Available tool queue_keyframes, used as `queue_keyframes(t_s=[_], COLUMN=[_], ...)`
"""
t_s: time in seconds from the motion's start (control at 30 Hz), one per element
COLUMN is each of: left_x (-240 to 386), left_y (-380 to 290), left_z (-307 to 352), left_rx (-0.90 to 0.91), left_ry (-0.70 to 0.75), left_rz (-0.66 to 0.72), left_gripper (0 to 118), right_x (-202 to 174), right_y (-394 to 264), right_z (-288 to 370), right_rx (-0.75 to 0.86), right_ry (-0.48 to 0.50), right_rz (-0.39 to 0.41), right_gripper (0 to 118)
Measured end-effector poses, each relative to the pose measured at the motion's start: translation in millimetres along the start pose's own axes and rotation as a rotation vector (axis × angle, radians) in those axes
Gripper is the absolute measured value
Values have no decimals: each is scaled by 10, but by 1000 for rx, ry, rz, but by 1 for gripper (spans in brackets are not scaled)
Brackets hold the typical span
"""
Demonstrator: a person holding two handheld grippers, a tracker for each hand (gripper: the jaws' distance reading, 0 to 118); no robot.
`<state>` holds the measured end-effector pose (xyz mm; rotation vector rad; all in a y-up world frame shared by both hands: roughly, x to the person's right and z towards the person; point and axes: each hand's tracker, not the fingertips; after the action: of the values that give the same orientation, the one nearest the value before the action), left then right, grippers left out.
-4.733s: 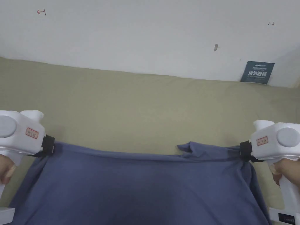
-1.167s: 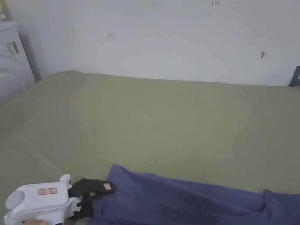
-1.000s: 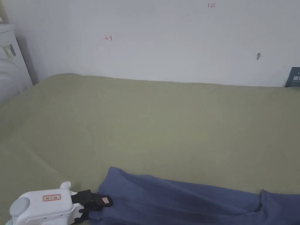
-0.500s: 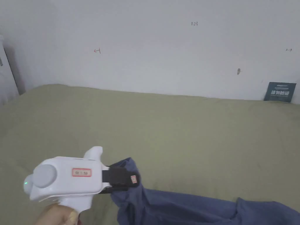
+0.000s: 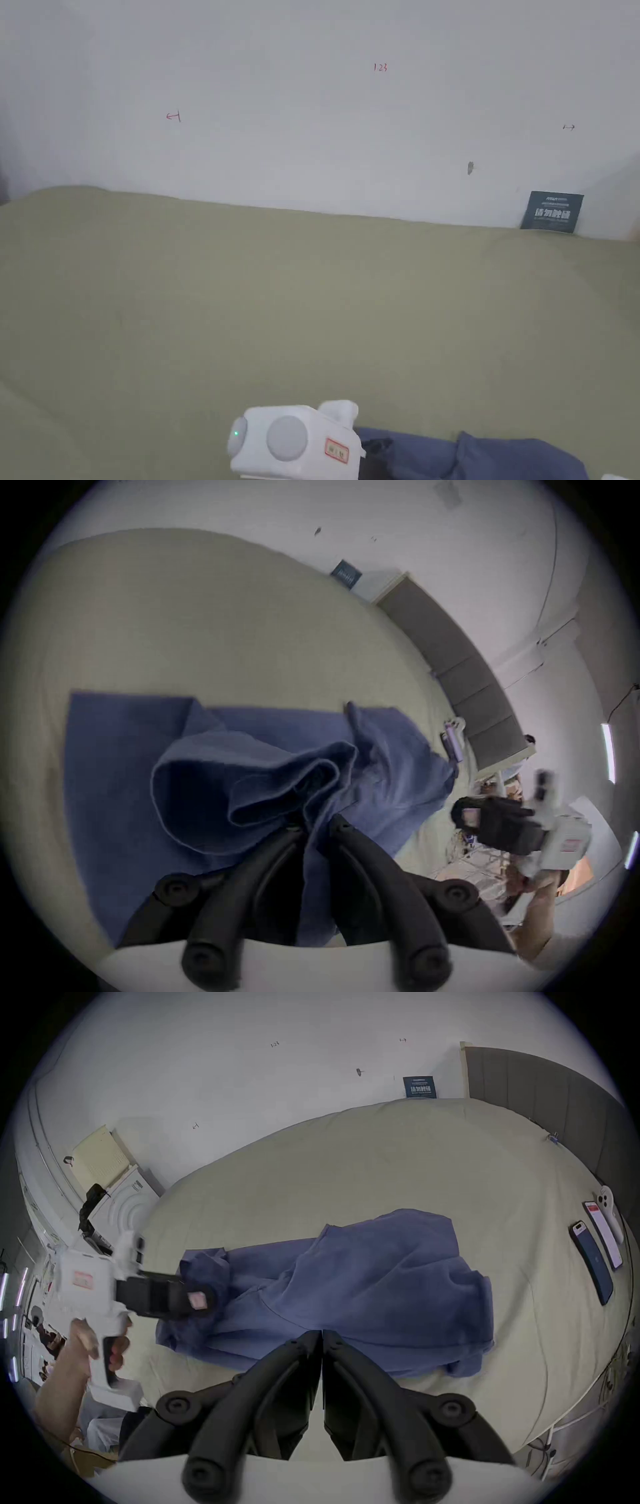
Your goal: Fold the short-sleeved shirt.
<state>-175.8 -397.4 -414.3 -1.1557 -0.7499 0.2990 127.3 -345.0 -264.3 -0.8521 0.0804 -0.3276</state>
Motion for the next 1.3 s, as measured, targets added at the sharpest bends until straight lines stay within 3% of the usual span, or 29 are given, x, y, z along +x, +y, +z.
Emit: queue_keyframes(t_s=[0.03, 0.13, 0.27, 0.33, 0.37, 0.4, 0.47, 0.5, 0.67, 1.0, 1.1, 1.3], left_x=[-16, -46, 16, -51, -102, -134, -288, -405, -936, -560, -393, -345], left_y=[-19, -60, -33, -33, -37, -27, -32, -47, -217, -362, -410, -525], left_z=[-61, -42, 240, 510, 639, 781, 995, 1086, 1203, 300, -17, -146], left_rx=[6, 63, 130, 200, 243, 281, 340, 373, 380, 151, 79, 141], left_ry=[-3, -126, -230, -282, -293, -285, -190, -131, -126, -192, -147, -217], left_rz=[3, 93, 133, 117, 125, 131, 156, 185, 369, 257, 234, 324], left_gripper=[23, 77, 89, 86, 76, 58, 1, 0, 0, 0, 0, 0], right_x=[-3, -16, -8, 6, -1, 4, 12, 13, 4, -22, -1, 39], right_y=[2, 3, -15, -22, -24, -25, -24, -22, -7, -21, -18, -15], right_z=[-5, 0, 1, -2, 10, 14, 31, 41, 69, 54, 74, 45], right_rx=[1, 0, -3, -8, -9, -10, -7, -3, 17, 17, 26, 20], right_ry=[1, 6, 7, 1, 0, -1, 0, 2, 10, 30, 30, 29], right_rz=[3, 12, 19, 22, 23, 22, 20, 21, 16, 17, 17, -1], right_gripper=[7, 7, 7, 7, 7, 7, 7, 7, 7, 7, 7, 7])
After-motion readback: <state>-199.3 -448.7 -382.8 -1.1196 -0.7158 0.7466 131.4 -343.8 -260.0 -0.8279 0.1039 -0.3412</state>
